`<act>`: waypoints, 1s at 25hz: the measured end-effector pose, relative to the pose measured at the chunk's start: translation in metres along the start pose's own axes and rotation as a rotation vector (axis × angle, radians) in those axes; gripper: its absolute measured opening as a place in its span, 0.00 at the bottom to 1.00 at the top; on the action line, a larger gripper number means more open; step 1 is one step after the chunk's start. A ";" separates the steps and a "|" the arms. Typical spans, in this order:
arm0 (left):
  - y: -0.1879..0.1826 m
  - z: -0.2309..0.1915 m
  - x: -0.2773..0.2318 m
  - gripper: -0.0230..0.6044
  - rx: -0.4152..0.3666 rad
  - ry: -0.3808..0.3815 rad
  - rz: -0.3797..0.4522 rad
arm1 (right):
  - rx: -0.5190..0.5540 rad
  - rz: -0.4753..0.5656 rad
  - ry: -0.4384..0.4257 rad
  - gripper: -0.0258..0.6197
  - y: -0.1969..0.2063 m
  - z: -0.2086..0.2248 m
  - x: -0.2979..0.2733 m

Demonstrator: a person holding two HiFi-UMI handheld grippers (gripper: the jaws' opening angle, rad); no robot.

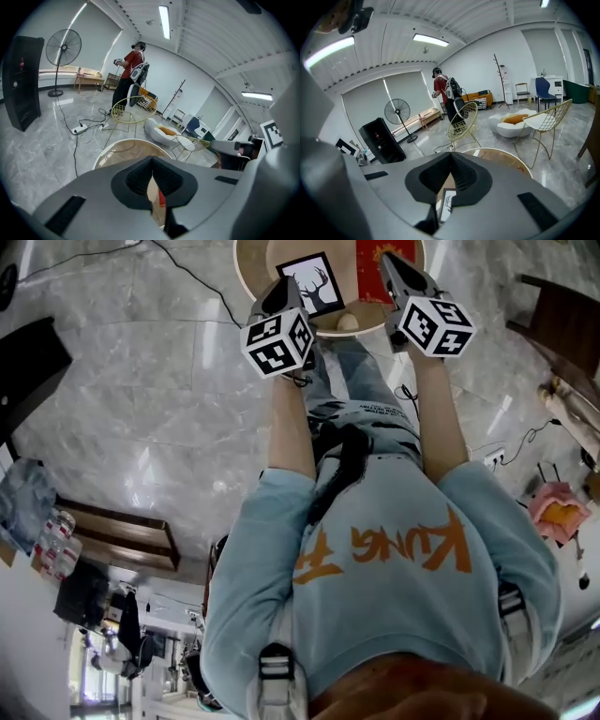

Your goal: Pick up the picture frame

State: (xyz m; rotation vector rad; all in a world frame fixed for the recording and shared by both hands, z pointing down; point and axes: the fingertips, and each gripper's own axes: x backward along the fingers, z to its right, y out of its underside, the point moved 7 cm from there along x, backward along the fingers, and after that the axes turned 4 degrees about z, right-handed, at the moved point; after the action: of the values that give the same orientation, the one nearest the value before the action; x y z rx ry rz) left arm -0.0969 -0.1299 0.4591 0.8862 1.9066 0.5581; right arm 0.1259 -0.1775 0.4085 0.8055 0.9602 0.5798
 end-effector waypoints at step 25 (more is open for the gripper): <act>0.141 -0.033 -0.062 0.07 0.088 -0.111 -0.187 | 0.100 -0.338 -0.128 0.04 0.144 0.041 -0.059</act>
State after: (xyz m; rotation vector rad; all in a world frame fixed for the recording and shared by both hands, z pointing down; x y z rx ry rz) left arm -0.0579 -0.0885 0.6059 0.7676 1.8997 0.3087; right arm 0.1230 -0.1516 0.5671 0.7383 0.9860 0.1871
